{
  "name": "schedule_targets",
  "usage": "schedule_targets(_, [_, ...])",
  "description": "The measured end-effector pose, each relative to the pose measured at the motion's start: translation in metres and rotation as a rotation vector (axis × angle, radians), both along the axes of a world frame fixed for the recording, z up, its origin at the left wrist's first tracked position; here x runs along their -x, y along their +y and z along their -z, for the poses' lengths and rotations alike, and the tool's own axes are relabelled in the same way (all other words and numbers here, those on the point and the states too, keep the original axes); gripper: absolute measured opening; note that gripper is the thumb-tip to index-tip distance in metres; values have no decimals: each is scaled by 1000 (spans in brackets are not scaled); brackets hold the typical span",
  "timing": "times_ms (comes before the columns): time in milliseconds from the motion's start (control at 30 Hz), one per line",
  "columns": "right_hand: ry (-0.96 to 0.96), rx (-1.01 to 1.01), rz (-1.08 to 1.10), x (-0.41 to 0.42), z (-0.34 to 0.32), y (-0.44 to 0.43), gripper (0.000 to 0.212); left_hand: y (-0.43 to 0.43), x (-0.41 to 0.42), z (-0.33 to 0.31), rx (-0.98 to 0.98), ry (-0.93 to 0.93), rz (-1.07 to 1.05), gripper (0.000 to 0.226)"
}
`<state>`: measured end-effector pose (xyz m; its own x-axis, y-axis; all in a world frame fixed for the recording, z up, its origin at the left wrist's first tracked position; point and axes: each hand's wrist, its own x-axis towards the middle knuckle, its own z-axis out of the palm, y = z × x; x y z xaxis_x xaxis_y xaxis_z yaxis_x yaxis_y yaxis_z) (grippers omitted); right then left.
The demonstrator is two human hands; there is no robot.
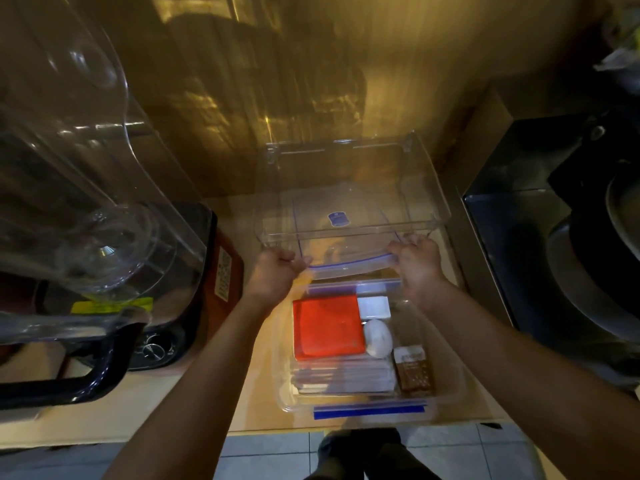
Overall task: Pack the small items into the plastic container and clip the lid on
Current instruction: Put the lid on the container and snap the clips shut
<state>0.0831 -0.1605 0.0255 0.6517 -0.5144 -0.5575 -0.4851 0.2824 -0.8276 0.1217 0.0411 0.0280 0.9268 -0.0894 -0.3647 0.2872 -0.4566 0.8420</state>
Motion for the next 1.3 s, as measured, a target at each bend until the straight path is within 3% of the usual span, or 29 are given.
schedule_targets(100, [-96, -154, 106, 10, -8, -4, 30, 0, 18, -10, 55, 2, 6, 29])
schedule_targets(200, [-102, -68, 110, 25, -16, -13, 17, -1, 40, -15, 96, 40, 36, 23])
schedule_targets(267, [-119, 5, 123, 38, -21, -21, 22, 1, 52, -17, 204, 114, 4, 17])
schedule_targets(333, [-178, -18, 161, 51, -25, -29, 22, 5, 57, -16, 277, 167, -60, 15])
schedule_targets(433, [-234, -108, 184, 68, -31, -41, 6, 14, 55, -11, 297, 186, -197, 13])
schedule_targets(633, [-309, -223, 151, 96, -36, -72, 32, 23, 48, -3, 431, 277, -377, 40])
schedule_targets(867, [-279, -377, -127, 104, -30, -83, 40, 19, 66, -24, 505, 306, -6, 43])
schedule_targets(967, [-240, -306, -187, 100, -32, -79, 43, 22, 79, -25, 436, 202, -90, 53])
schedule_targets(1033, [-239, -242, -251, 100, -29, -75, 48, 27, 87, -21, 411, 109, -209, 47])
schedule_targets(1133, [-240, -182, -403, 106, -18, -62, 75, 33, 99, -8, 402, 27, -382, 42])
schedule_targets(1200, [-241, -143, -417, 110, -8, -55, 83, 33, 106, -1, 366, 3, -384, 44])
schedule_targets(1300, [-248, -108, -437, 114, 8, -48, 75, 35, 111, 9, 387, 20, -330, 49])
